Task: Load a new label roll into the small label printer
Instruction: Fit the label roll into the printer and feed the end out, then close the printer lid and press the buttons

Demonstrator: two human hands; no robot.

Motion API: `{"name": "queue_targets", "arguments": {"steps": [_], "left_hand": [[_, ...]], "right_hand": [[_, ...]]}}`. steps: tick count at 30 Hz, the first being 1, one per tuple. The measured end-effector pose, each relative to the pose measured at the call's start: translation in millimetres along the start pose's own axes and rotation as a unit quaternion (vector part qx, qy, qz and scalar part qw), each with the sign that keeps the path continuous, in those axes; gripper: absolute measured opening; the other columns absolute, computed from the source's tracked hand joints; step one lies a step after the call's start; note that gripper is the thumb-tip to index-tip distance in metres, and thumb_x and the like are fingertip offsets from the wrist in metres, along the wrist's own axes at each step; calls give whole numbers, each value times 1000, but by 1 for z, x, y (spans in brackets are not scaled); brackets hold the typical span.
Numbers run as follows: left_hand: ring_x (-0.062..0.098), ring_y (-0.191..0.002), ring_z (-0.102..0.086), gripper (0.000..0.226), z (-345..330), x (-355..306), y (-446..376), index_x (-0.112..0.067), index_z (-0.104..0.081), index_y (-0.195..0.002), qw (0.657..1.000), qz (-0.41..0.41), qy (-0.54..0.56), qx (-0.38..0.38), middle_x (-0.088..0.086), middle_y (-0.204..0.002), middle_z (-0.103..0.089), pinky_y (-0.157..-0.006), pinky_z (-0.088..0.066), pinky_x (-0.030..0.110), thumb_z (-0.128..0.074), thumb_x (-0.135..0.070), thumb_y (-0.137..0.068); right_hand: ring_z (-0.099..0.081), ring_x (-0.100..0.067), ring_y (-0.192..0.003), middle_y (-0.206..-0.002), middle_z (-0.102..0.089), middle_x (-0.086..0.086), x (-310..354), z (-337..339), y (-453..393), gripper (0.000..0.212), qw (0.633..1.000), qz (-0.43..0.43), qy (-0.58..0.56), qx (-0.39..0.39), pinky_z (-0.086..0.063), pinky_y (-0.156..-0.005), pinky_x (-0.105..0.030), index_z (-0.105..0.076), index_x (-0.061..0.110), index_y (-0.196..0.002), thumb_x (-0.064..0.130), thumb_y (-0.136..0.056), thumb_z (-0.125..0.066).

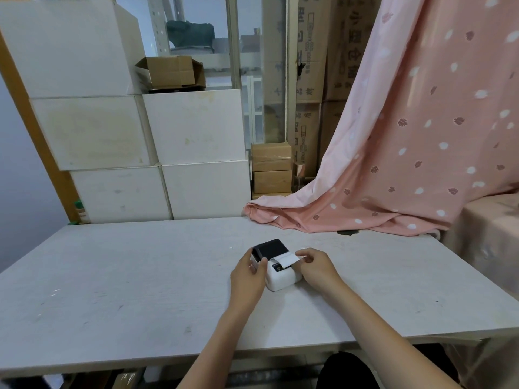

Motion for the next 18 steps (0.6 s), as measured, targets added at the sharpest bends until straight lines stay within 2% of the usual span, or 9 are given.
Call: {"name": "queue_targets", "arguments": {"steps": [2, 3, 5, 7, 10, 12, 13, 15, 18], "left_hand": [[-24, -74, -55, 25, -2, -3, 0, -40, -52, -114, 1000, -11, 4, 25, -24, -92, -59, -67, -42, -1, -52, -19, -101], [-21, -84, -57, 28, -1, -3, -2, -38, -55, -120, 999, -15, 8, 32, -20, -103, -63, -71, -42, 1, -50, -18, -101], [-6, -103, -59, 36, 0, 0, -6, -31, -56, -134, 999, -4, 14, 39, -14, -122, -63, -85, -44, 11, -47, -18, -101], [9, -110, -61, 40, 1, 2, -10, -34, -55, -136, 999, 6, 6, 54, -11, -121, -68, -92, -48, 26, -45, -20, -100], [15, -99, -64, 39, -1, 0, -13, -41, -58, -128, 997, -3, -19, 78, -9, -104, -72, -83, -49, 30, -39, -20, -101], [15, -85, -63, 39, -4, -2, -13, -41, -57, -126, 996, -18, -42, 74, -7, -93, -71, -72, -47, 28, -35, -19, -102], [13, -78, -61, 39, -5, -3, -12, -40, -57, -127, 996, -24, -55, 65, -7, -89, -69, -68, -45, 26, -34, -20, -103], [11, -77, -61, 39, -6, -4, -9, -40, -57, -128, 997, -32, -61, 46, -7, -91, -71, -64, -43, 22, -33, -21, -104], [4, -87, -62, 41, -6, -3, -4, -42, -52, -136, 996, -35, -64, 42, -9, -105, -71, -64, -39, 10, -33, -23, -104]], "right_hand": [[-69, -23, -103, -113, -67, -1, 3, -2, 4, 33, 1000, 8, 8, 11, -55, -86, -33, -64, 28, -121, 32, -89, -66], [-69, -22, -102, -113, -66, 0, 5, -3, 5, 34, 1000, 12, 6, 21, -54, -83, -31, -64, 28, -123, 33, -90, -66], [-69, -18, -96, -110, -68, 2, 7, -7, 8, 32, 999, 21, -10, 42, -53, -80, -28, -67, 26, -121, 33, -90, -69], [-68, -14, -92, -109, -70, 2, 8, -10, 10, 31, 998, 28, -22, 55, -52, -82, -28, -70, 23, -118, 32, -88, -73], [-68, -10, -106, -119, -71, 3, 10, -14, 10, 36, 997, 42, -55, 40, -53, -95, -28, -68, 27, -124, 29, -88, -72], [-70, -8, -105, -112, -75, 7, 16, -17, 16, 29, 992, 57, -101, 54, -53, -89, -22, -70, 32, -117, 15, -94, -62], [-72, -12, -105, -109, -77, 8, 17, -20, 18, 34, 989, 63, -118, 64, -53, -86, -22, -73, 33, -115, 10, -95, -57], [-72, -20, -109, -110, -78, 6, 16, -23, 21, 45, 987, 74, -129, 63, -53, -86, -28, -76, 34, -116, 7, -93, -48], [-70, -20, -111, -112, -78, 8, 13, -26, 23, 48, 986, 92, -124, 61, -53, -90, -32, -73, 38, -121, 9, -95, -45]]}}
Point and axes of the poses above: each hand's wrist, its own y-axis away from the middle knuckle, its own z-axis out of the back of the hand, x = y × z, the point moved 4 cm from there along -y, towards the middle knuckle
